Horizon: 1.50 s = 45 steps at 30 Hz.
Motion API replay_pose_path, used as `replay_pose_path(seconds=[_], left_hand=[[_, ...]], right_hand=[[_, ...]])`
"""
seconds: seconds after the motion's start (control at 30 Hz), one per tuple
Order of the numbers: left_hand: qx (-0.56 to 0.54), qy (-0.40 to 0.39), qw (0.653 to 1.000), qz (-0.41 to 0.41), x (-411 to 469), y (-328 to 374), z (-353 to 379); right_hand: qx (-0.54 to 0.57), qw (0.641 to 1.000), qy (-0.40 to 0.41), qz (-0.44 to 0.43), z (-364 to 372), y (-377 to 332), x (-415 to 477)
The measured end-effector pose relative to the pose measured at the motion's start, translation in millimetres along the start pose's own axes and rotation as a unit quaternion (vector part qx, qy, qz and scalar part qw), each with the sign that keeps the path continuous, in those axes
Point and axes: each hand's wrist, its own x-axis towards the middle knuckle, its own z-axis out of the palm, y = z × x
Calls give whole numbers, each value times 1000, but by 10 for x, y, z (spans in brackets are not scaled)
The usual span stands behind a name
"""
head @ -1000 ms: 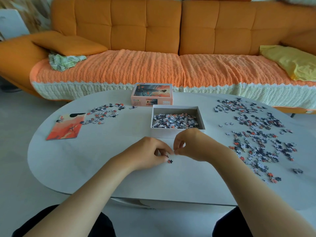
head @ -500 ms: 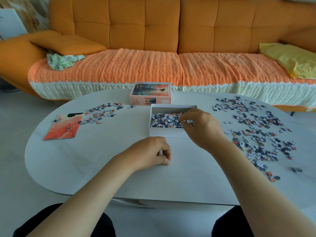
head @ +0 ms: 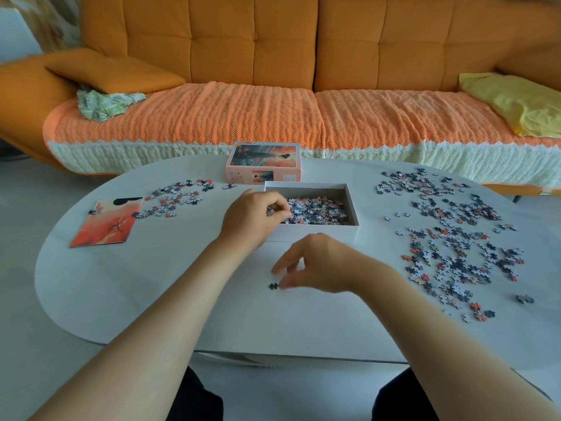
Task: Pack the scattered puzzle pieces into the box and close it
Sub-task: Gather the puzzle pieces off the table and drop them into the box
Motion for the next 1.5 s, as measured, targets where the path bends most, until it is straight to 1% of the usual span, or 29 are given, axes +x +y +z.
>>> replay_pose_path(seconds=[0.13,0.23,0.3,0.33,0.37,0.4,0.47,0.5,0.53,0.57,0.67,0.73,0.8,0.9,1.03,1.13,1.23,1.3,1.4,1.47,1.5], left_hand=[[19,-6,1000,15,32,-52,19],[41,1,998,40,30,-93,-1],[43,2,998,36,28,-119,-35],[37,-6,999,26,24,-133,-59],[26,-19,999,16,18,-152,-83],[14,-34,999,11,8,-180,-101],[-4,-54,998,9,-19,-236,-130],[-14,-59,998,9,-36,-259,-141],[-25,-63,998,7,-51,-280,-151],[-32,-67,997,8,-67,-297,-165],[-29,-69,997,15,-106,-369,-267],[-9,-59,998,6,-109,-468,-394],[22,-41,999,-24,-115,-625,-546],[102,0,992,-73,-162,-929,-778],[199,34,969,-141,-303,-1329,-1075],[225,48,959,-163,-466,-1633,-1232],[237,67,952,-183,-619,-1897,-1350],[244,52,942,-225,-690,-2055,-1434],[224,-8,934,-278,-747,-2271,-1534],[213,-35,935,-281,-752,-2334,-1575],[208,-37,939,-272,-749,-2347,-1581]], right_hand=[[-32,999,12,3,128,-124,92],[-19,1000,-18,5,94,-144,88],[-14,999,-30,14,74,-122,67],[-12,1000,-12,15,55,-113,58],[-8,999,29,15,31,-89,68],[-3,996,91,13,-3,-60,92],[5,971,240,18,-110,-6,164],[3,954,298,27,-173,7,199],[-4,942,332,41,-232,12,231],[-18,938,342,57,-273,21,270],[-74,944,310,78,-270,-11,388],[-92,945,311,53,-211,-121,475],[-104,942,318,18,-154,-299,603],[-111,944,311,-27,-76,-651,898],[-133,960,236,-67,139,-1077,1410],[-129,970,189,-83,390,-1275,1796],[-141,973,161,-86,655,-1424,2134],[-164,973,141,-86,805,-1515,2329],[-206,970,98,-85,951,-1623,2590],[-229,966,79,-85,1013,-1638,2757],[-239,965,69,-81,1038,-1628,2829]])
